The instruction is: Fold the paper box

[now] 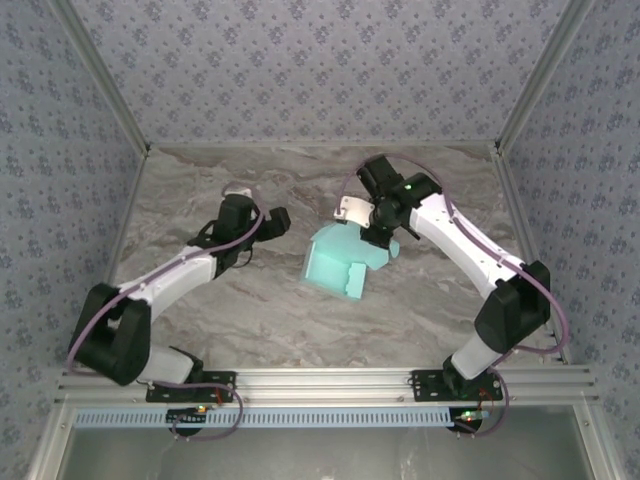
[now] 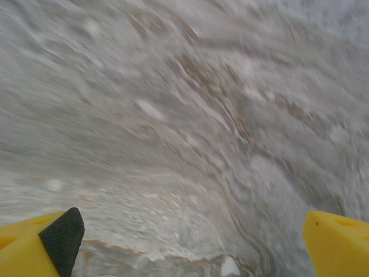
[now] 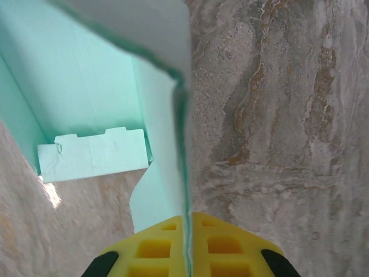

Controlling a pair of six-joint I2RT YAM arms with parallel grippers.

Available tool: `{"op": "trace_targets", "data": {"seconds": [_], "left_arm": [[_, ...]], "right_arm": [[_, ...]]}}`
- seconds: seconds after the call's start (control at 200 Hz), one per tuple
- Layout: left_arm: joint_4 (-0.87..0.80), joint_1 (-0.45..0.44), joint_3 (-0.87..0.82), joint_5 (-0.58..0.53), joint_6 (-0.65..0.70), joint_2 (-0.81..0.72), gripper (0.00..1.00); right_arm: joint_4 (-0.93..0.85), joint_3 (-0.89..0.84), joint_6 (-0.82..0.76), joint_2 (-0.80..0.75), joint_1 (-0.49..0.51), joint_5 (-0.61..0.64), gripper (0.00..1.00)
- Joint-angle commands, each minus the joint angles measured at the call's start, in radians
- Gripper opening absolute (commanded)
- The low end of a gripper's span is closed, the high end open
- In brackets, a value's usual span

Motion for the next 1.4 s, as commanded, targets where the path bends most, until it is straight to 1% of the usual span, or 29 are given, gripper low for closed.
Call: {"op": "trace_targets", "data": {"seconds": [0.0, 0.11, 0.23, 0.29, 0.4, 0.45, 0.52, 0.595, 0.65, 0.785, 0.864, 0.944, 1.009, 1.099, 1.169, 1.284, 1.324, 1.349, 1.394], "left_arm": [[0.152, 0.003, -0.012, 0.310, 0.047, 0.065, 0.99], [0.273, 0.010, -0.074, 0.422, -0.031, 0.087, 0.99], [0.418, 0.032, -0.150, 0.518, -0.088, 0.056, 0.99], [0.437, 0.034, -0.153, 0.575, -0.081, 0.041, 0.99], [0.457, 0.033, -0.131, 0.720, -0.102, 0.054, 0.99], [0.447, 0.032, -0.120, 0.748, -0.117, 0.068, 0.99], [0.426, 0.032, -0.106, 0.759, -0.124, 0.091, 0.99], [0.440, 0.029, -0.091, 0.781, -0.142, 0.127, 0.99], [0.469, 0.028, -0.081, 0.807, -0.180, 0.161, 1.00], [0.599, 0.020, -0.079, 0.852, -0.270, 0.235, 0.99], [0.583, 0.015, -0.062, 0.854, -0.266, 0.260, 0.91], [0.566, 0.013, -0.053, 0.858, -0.259, 0.276, 0.80], [0.567, 0.014, -0.051, 0.853, -0.259, 0.280, 0.69], [0.570, 0.014, -0.054, 0.843, -0.254, 0.273, 0.59], [0.559, 0.014, -0.053, 0.832, -0.246, 0.264, 0.53], [0.550, 0.013, -0.055, 0.810, -0.239, 0.260, 0.44], [0.550, 0.015, -0.055, 0.804, -0.242, 0.263, 0.42], [0.553, 0.014, -0.054, 0.802, -0.244, 0.264, 0.40], [0.556, 0.014, -0.052, 0.794, -0.248, 0.264, 0.40]], "right_arm": [[0.000, 0.055, -0.173, 0.035, -0.008, 0.076, 0.00], [0.100, 0.012, -0.219, 0.008, -0.032, 0.040, 0.00], [0.201, -0.065, -0.258, -0.040, -0.077, -0.054, 0.00], [0.253, -0.102, -0.267, -0.063, -0.099, -0.095, 0.00], [0.272, -0.118, -0.282, -0.077, -0.125, -0.149, 0.00], [0.278, -0.121, -0.292, -0.078, -0.129, -0.163, 0.00], [0.283, -0.121, -0.296, -0.079, -0.133, -0.184, 0.00], [0.295, -0.124, -0.301, -0.079, -0.134, -0.211, 0.00], [0.298, -0.124, -0.303, -0.080, -0.136, -0.225, 0.00], [0.296, -0.126, -0.302, -0.081, -0.139, -0.234, 0.00], [0.295, -0.127, -0.302, -0.083, -0.142, -0.247, 0.00], [0.292, -0.127, -0.301, -0.083, -0.144, -0.259, 0.00], [0.292, -0.127, -0.299, -0.083, -0.145, -0.267, 0.00], [0.296, -0.128, -0.298, -0.083, -0.146, -0.275, 0.00], [0.304, -0.128, -0.290, -0.083, -0.144, -0.280, 0.00], [0.352, -0.135, -0.223, -0.091, -0.145, -0.309, 0.13], [0.383, -0.147, -0.186, -0.104, -0.148, -0.333, 0.21], [0.407, -0.156, -0.160, -0.112, -0.152, -0.352, 0.28], [0.456, -0.176, -0.114, -0.134, -0.161, -0.391, 0.37]]}}
